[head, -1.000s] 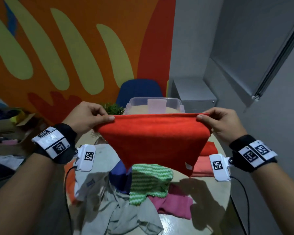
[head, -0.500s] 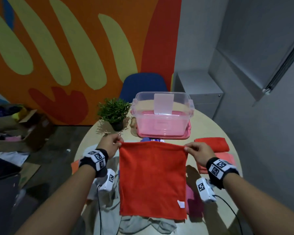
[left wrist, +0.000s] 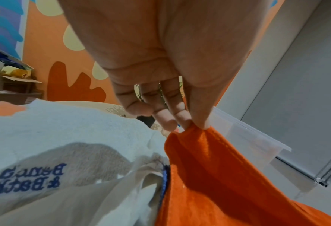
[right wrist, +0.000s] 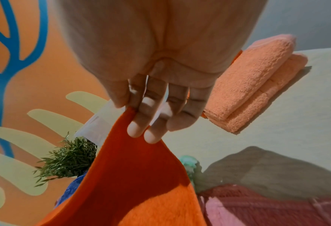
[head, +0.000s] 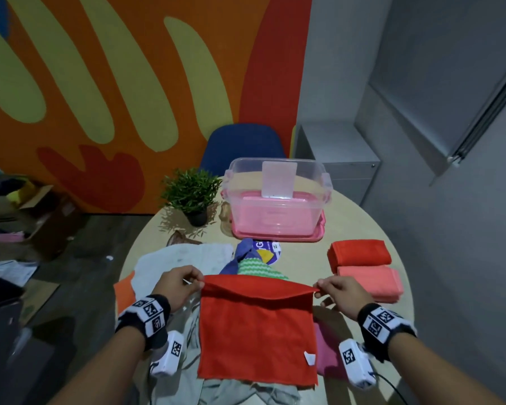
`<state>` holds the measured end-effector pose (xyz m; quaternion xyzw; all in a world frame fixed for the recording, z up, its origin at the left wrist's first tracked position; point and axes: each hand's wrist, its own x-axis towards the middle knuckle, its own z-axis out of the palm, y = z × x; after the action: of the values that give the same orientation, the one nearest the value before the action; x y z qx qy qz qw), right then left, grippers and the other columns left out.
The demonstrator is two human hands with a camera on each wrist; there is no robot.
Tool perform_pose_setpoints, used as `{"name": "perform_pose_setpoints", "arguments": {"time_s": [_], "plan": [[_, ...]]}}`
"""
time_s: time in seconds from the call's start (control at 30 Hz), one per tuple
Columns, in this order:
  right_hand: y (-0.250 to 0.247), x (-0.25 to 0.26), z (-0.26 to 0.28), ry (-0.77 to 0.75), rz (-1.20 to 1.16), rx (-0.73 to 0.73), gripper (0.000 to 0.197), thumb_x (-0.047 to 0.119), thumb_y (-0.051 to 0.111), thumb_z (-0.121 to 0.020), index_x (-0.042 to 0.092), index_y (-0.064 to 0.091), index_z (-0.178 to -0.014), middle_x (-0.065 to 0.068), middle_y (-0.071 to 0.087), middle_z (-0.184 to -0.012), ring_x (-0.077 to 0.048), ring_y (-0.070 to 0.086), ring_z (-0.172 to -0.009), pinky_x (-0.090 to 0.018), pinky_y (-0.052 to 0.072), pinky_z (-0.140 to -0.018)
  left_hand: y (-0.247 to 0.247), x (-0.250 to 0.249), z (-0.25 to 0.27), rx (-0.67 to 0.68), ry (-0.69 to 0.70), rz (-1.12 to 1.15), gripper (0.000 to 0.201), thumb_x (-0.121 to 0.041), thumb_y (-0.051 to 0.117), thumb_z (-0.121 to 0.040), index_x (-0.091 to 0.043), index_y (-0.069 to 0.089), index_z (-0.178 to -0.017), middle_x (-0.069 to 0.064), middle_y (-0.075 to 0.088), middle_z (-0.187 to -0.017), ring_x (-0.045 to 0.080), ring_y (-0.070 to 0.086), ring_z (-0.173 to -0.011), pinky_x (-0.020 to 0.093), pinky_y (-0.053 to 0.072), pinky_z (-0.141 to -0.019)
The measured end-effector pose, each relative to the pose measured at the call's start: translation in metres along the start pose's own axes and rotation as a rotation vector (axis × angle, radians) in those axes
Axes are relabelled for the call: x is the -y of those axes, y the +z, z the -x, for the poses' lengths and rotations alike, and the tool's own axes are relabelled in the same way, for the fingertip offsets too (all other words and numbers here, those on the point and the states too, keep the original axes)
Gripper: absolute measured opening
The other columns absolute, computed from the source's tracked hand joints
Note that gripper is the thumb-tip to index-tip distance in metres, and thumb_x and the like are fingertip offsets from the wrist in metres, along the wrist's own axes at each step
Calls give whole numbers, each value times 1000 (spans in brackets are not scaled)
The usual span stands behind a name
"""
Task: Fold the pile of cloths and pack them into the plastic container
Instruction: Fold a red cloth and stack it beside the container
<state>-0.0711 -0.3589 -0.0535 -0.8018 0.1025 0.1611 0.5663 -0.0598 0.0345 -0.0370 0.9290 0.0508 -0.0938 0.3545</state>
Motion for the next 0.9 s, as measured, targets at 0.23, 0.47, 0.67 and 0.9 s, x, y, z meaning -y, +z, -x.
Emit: {"name": "perform_pose_setpoints", "arguments": {"time_s": [0.23, 0.47, 0.67, 0.9], "plan": [[-4, -6, 5, -11, 49, 16, 10, -1, 66, -90, 2, 70, -82, -8, 69, -73, -11, 61, -55, -19, 47, -50, 5, -1, 11, 34, -39, 49, 13, -16, 58, -96, -23, 62, -86, 2, 68, -77, 15, 57, -57, 23, 43, -50], [-4, -14, 18, 39, 24, 106, 5, 5, 67, -92, 2, 66, -88, -6, 71, -68, -15, 61, -55, -23, 46, -49, 7, 6, 20, 141, -87, 171, 10, -6, 66, -90, -13, 68, -84, 9, 70, -68, 14, 63, -58, 35, 55, -67], [-2, -24, 32, 61, 38, 186, 6, 4, 66, -93, -2, 66, -91, -8, 73, -73, -17, 62, -60, -23, 45, -49, 14, 10, 38, 125, -162, 317, 16, -15, 70, -89, -1, 74, -82, 8, 69, -67, 6, 61, -54, 13, 47, -53], [-8, -39, 39, 118, 10, 313, 16, -2, 70, -87, -2, 60, -100, -21, 72, -76, -25, 63, -61, -26, 45, -57, 21, 23, 58, 266, -234, 404, 14, 5, 74, -80, 5, 64, -90, 6, 65, -62, 17, 59, -56, 22, 50, -55]]}}
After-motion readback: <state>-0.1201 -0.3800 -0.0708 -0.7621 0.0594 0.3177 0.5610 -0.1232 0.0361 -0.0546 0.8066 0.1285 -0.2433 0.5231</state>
